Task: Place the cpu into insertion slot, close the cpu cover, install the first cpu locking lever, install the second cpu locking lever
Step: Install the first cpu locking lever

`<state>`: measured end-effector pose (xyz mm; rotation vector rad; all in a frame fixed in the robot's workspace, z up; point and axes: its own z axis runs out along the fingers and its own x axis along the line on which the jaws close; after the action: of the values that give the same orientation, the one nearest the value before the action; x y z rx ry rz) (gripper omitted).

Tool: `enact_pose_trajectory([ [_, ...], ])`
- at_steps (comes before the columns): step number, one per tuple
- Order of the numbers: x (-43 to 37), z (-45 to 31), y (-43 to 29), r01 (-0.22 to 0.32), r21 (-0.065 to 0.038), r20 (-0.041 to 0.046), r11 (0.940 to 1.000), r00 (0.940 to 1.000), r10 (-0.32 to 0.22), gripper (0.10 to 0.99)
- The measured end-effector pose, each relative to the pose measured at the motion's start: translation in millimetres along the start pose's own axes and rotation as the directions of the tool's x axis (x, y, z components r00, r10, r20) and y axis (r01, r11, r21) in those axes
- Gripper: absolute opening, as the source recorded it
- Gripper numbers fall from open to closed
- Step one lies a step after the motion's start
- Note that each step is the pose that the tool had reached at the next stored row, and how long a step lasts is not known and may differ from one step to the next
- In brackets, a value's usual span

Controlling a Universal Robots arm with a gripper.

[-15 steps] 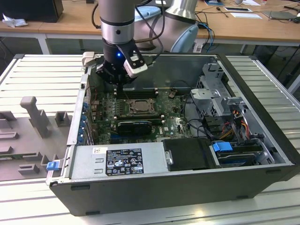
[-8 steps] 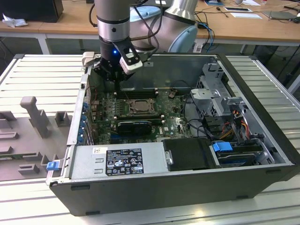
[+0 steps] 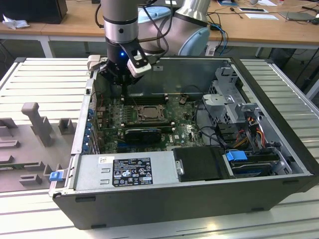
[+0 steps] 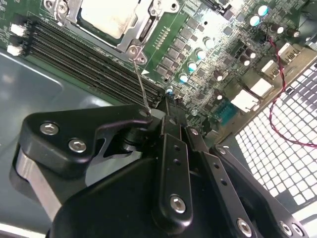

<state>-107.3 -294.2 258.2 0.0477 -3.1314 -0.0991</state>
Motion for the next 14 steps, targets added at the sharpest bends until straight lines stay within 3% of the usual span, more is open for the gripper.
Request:
enact_pose_trajectory([
  [6,-9.2,0.8,-0.4,0.0,0.0,-0.0001,1.0,1.0,0.0,0.106],
  [10,-24.3,0.9,-0.9,0.0,0.0,0.0,1.0,1.0,0.0,0.106],
  [14,-32.6,0.9,-1.2,0.0,0.0,-0.0002,1.0,1.0,0.0,0.106],
])
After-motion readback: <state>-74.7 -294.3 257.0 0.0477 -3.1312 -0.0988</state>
